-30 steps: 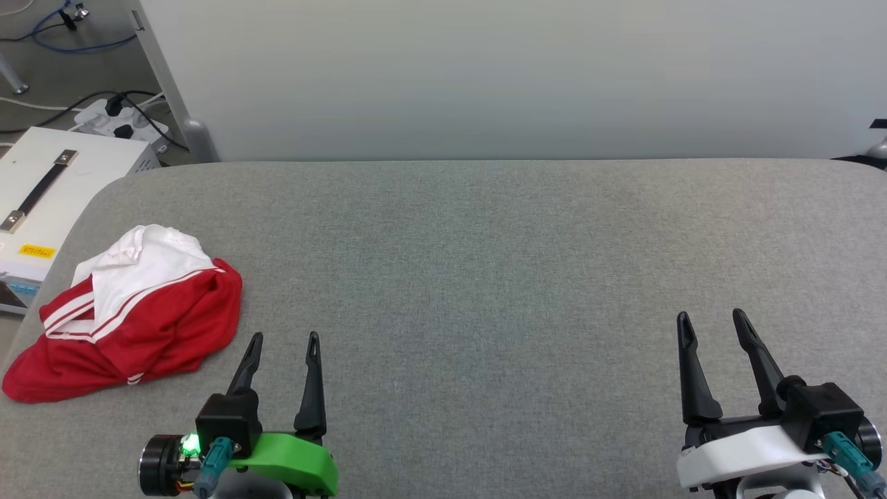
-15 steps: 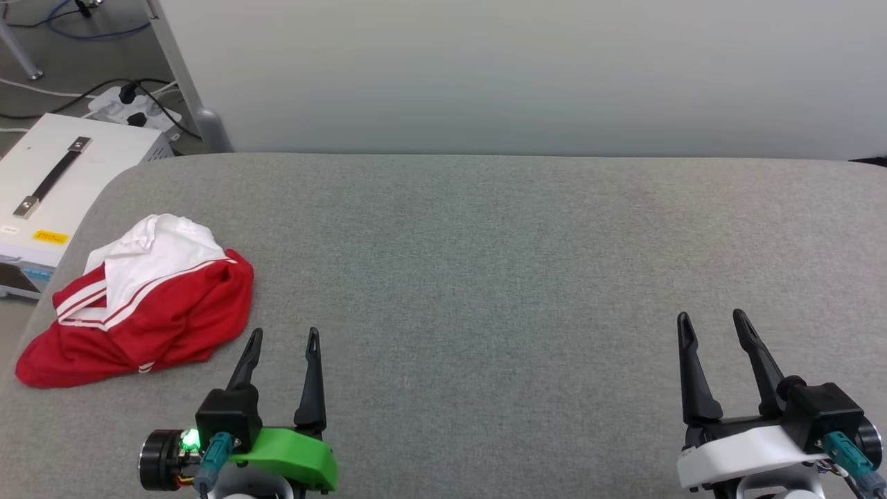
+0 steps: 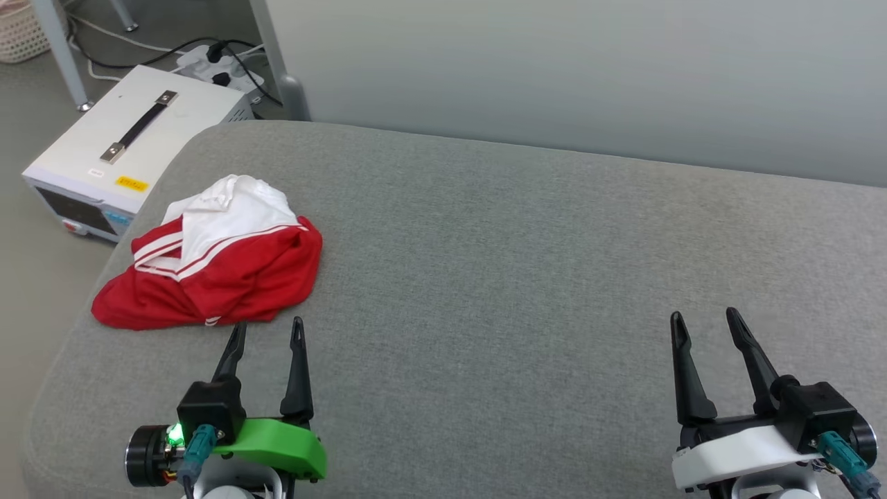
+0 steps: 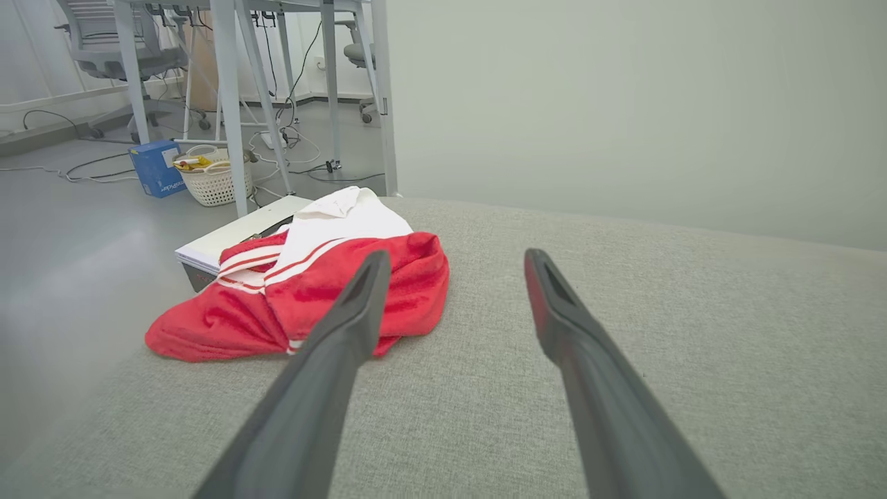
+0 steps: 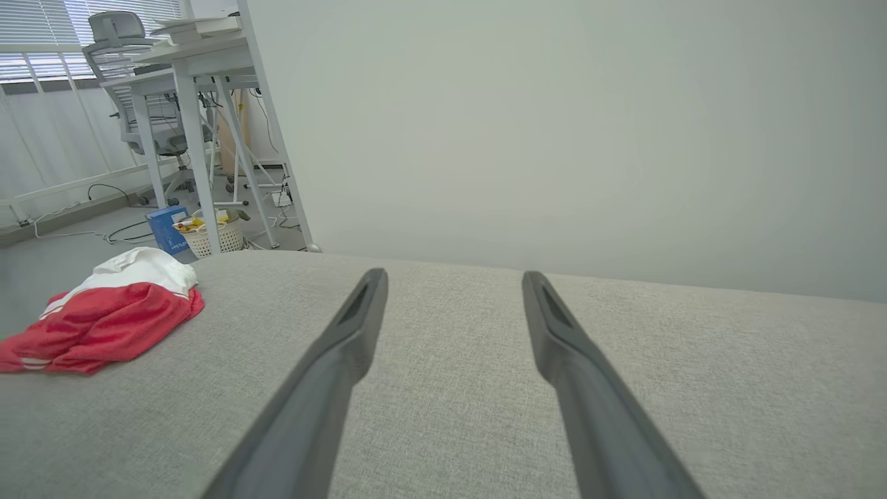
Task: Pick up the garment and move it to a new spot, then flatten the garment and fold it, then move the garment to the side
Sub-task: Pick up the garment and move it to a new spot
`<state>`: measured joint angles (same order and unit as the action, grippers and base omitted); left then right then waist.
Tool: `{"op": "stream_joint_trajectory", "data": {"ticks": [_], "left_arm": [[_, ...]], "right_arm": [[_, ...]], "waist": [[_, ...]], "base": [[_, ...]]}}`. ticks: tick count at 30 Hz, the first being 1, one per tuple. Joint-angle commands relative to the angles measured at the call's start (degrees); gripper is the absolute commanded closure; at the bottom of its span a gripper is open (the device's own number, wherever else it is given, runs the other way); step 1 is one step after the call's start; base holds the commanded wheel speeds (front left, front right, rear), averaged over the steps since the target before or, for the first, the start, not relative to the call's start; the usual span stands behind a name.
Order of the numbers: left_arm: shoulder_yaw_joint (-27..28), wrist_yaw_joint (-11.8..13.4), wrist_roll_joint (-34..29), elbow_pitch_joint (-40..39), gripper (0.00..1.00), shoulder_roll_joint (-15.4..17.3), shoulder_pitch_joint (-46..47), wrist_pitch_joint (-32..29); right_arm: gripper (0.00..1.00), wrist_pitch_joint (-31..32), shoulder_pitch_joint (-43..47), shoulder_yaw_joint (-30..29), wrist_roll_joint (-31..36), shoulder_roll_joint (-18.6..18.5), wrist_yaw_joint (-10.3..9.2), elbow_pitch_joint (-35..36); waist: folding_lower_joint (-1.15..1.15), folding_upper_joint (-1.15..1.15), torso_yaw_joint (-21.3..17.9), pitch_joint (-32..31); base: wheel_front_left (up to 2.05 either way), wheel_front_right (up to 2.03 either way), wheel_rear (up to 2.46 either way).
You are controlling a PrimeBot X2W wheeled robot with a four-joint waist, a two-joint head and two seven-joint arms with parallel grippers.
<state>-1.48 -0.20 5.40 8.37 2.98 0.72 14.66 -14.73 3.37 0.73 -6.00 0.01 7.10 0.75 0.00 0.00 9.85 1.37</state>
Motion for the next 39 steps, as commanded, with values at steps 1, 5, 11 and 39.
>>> {"op": "stream_joint_trajectory", "data": {"ticks": [1,5,11,39], "left_arm": [[0.2,0.16,0.3,-0.17,0.0,-0.1,1.01,0.34],[0.52,0.21,0.51,-0.38,0.0,-0.1,1.35,0.34],[1.1,0.25,0.79,-0.34,0.0,-0.1,1.48,0.34],[6.17,-0.09,2.29,-0.16,0.0,-0.11,2.18,0.34]], "right_arm": [[0.0,-0.27,-0.31,0.1,0.41,-0.01,0.39,0.28],[0.0,-0.27,-0.49,-0.1,0.71,-0.01,0.39,0.53],[0.0,-0.27,-0.69,0.31,1.0,-0.01,0.39,0.34],[0.0,-0.27,-1.02,1.93,2.26,-0.01,0.39,0.09]], "waist": [[0.0,0.0,3.64,1.0],[0.0,0.0,7.27,1.4],[0.0,0.0,12.69,1.8],[0.0,0.0,20.61,2.76]], "base": [[0.0,0.0,0.0],[0.0,0.0,0.0],[0.0,0.0,0.0],[0.0,0.0,0.0]]}}
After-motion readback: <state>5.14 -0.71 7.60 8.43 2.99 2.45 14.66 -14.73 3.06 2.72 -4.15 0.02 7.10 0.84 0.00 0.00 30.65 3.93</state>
